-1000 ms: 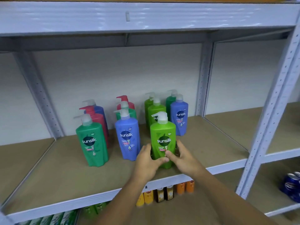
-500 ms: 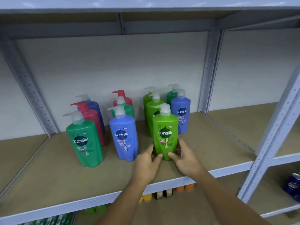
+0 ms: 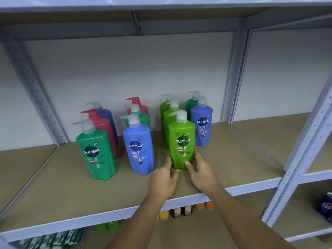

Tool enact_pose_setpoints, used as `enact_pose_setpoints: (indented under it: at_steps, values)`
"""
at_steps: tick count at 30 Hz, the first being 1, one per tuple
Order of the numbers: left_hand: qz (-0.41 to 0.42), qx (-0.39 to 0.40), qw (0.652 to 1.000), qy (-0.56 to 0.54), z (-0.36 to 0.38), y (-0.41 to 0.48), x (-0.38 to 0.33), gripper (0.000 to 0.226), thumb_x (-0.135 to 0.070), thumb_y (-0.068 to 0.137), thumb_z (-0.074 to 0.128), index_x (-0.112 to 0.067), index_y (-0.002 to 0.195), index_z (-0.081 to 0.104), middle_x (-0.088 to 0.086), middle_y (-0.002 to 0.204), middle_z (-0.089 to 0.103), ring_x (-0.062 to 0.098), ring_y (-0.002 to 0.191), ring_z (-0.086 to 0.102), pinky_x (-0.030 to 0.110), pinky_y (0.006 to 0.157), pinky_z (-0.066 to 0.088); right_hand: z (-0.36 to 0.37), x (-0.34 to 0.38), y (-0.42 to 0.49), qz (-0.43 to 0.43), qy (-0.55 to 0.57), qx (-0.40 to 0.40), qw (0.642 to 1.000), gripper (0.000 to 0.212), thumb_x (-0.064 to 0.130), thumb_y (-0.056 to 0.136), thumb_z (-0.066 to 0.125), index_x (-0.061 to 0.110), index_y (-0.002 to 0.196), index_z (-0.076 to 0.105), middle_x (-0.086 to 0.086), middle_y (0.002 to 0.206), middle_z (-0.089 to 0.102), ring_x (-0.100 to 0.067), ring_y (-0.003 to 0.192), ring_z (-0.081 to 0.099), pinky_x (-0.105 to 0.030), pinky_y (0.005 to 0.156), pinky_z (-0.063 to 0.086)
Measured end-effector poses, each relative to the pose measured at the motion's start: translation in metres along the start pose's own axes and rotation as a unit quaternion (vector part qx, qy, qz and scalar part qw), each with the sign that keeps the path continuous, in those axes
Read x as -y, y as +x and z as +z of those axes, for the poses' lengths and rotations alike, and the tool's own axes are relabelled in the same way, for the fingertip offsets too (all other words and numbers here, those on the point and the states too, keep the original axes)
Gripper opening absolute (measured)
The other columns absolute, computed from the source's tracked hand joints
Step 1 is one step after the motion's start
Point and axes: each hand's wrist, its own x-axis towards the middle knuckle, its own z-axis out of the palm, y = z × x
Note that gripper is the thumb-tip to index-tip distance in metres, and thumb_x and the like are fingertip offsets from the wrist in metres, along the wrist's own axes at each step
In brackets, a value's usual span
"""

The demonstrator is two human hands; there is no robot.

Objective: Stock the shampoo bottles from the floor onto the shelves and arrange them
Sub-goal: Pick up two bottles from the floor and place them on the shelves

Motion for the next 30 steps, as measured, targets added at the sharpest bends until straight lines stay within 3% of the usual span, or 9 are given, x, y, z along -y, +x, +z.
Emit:
enact_pose_setpoints:
  at_steps: [4, 9, 12, 15, 18, 20, 24, 30]
  values:
    - [-0.010, 0.017, 0.999, 0.043, 0.000, 0.001, -0.001, 0.077, -0.047, 0.096, 0.053, -0.022, 0.161, 0.019, 0.013, 0.123, 0.067, 0.031, 0.107, 0.064, 0.037, 0.083, 0.052, 0.003, 0.004, 0.001, 0.018, -0.091, -0.003, 0.996, 0.045, 0.032, 0.101, 0.048, 0.023, 0.144, 0.043, 0.003, 0.110, 0.073, -0.026, 0.111, 0.063, -0.044, 0.120, 0.020]
    - [-0.022, 0.050, 0.995, 0.078, -0.002, -0.001, -0.004, 0.078, -0.044, 0.098, 0.054, -0.017, 0.161, 0.015, 0.017, 0.130, 0.062, 0.032, 0.114, 0.061, 0.037, 0.087, 0.051, 0.008, 0.001, 0.005, 0.036, -0.167, 0.010, 0.985, 0.039, 0.037, 0.101, 0.043, 0.019, 0.135, 0.049, -0.008, 0.114, 0.069, -0.036, 0.110, 0.061, -0.046, 0.112, 0.034]
    - [-0.008, 0.063, 0.996, 0.067, -0.009, -0.003, -0.006, 0.074, -0.040, 0.098, 0.056, -0.010, 0.158, 0.024, 0.019, 0.145, 0.051, 0.032, 0.129, 0.052, 0.036, 0.101, 0.045, 0.005, 0.006, 0.002, 0.044, -0.211, 0.029, 0.976, 0.043, 0.040, 0.100, 0.044, 0.013, 0.134, 0.048, -0.012, 0.121, 0.064, -0.038, 0.115, 0.053, -0.042, 0.105, 0.038]
    - [0.049, 0.088, 0.989, 0.112, -0.017, -0.017, -0.003, 0.060, -0.040, 0.101, 0.051, -0.007, 0.150, 0.041, 0.014, 0.150, 0.048, 0.028, 0.137, 0.042, 0.034, 0.114, 0.032, 0.000, 0.012, -0.011, 0.011, -0.271, 0.054, 0.961, 0.047, 0.040, 0.098, 0.044, 0.006, 0.131, 0.049, -0.015, 0.128, 0.059, -0.033, 0.124, 0.049, -0.040, 0.109, 0.033]
    - [0.091, 0.094, 0.981, 0.142, -0.024, -0.040, 0.005, 0.047, -0.039, 0.104, 0.044, -0.006, 0.136, 0.054, 0.013, 0.147, 0.050, 0.026, 0.140, 0.038, 0.032, 0.117, 0.022, -0.002, 0.020, -0.036, -0.031, -0.334, 0.090, 0.938, 0.070, 0.047, 0.090, 0.014, 0.007, 0.135, 0.051, -0.011, 0.142, 0.052, -0.028, 0.135, 0.042, -0.041, 0.114, 0.028]
    - [0.103, 0.101, 0.979, 0.143, -0.033, -0.058, 0.011, 0.050, -0.042, 0.105, 0.042, -0.006, 0.138, 0.053, 0.012, 0.150, 0.048, 0.025, 0.144, 0.035, 0.030, 0.119, 0.018, 0.000, 0.023, -0.057, -0.065, -0.339, 0.108, 0.932, 0.079, 0.049, 0.086, 0.004, 0.011, 0.133, 0.054, -0.009, 0.146, 0.050, -0.027, 0.140, 0.038, -0.042, 0.116, 0.025]
    - [0.142, 0.129, 0.966, 0.174, -0.056, -0.094, 0.019, 0.075, -0.055, 0.096, 0.019, -0.006, 0.145, 0.047, 0.013, 0.154, 0.044, 0.026, 0.146, 0.034, 0.033, 0.121, 0.017, -0.007, 0.039, -0.095, -0.100, -0.295, 0.172, 0.934, 0.050, 0.037, 0.105, 0.035, 0.010, 0.145, 0.045, -0.006, 0.156, 0.039, -0.023, 0.148, 0.025, -0.038, 0.119, 0.010]
    - [0.149, 0.129, 0.967, 0.162, -0.077, -0.149, 0.040, 0.060, -0.045, 0.103, 0.034, -0.009, 0.150, 0.044, 0.009, 0.160, 0.037, 0.021, 0.152, 0.026, 0.032, 0.124, 0.017, -0.007, 0.050, -0.144, -0.115, -0.229, 0.193, 0.947, 0.049, 0.034, 0.106, 0.039, 0.013, 0.151, 0.039, -0.002, 0.163, 0.027, -0.015, 0.152, 0.014, -0.033, 0.122, 0.001]
